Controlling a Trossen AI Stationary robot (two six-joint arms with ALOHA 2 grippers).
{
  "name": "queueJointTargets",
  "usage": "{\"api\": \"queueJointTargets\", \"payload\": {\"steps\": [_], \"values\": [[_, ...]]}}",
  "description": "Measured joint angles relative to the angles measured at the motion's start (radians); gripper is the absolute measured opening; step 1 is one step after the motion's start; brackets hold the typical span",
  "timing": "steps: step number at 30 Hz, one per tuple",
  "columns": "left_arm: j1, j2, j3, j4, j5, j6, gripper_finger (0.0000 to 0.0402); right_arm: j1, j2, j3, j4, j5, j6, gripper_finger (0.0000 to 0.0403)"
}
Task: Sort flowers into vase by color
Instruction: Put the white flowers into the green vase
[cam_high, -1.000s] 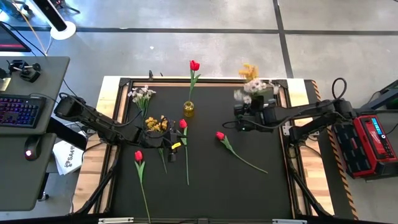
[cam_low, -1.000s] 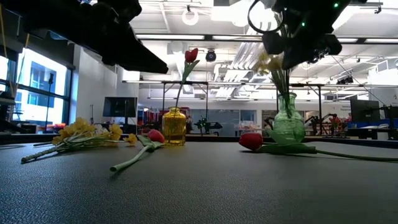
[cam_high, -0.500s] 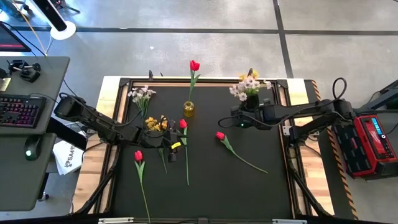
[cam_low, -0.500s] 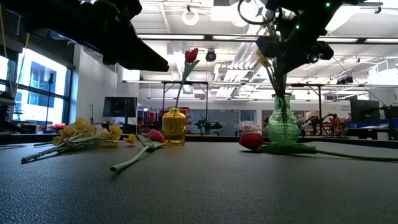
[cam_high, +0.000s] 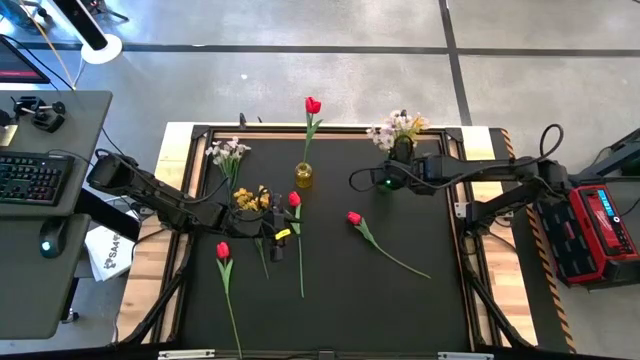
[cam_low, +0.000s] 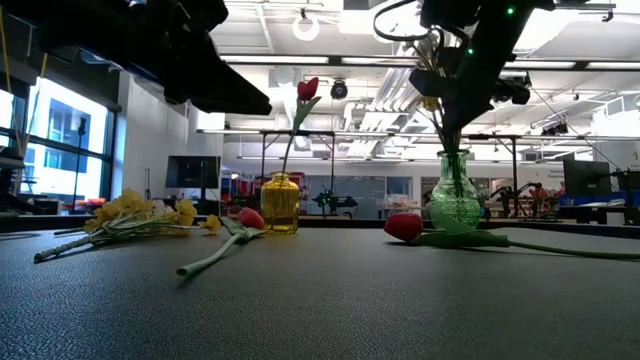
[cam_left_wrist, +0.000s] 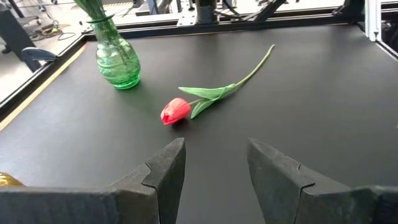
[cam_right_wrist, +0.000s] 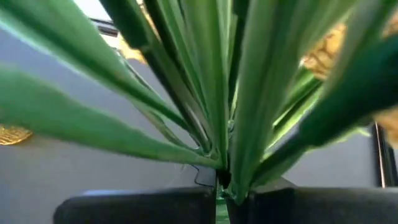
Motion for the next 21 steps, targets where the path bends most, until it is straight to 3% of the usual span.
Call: {"api": "queueJointTargets", "payload": {"steps": [8,21], "values": [[0.000,0.000,0.000,0.000,0.001,-0.004,0.0160,-0.001,0.002,0.000,-0.001,-0.017,-0.023,0.0025],[-0.002,0.000,0.000,0.002,0.003,-0.018,0.0160,0.000,-0.009,0.002,-0.046,-0.059,-0.052,0.0145]]}}
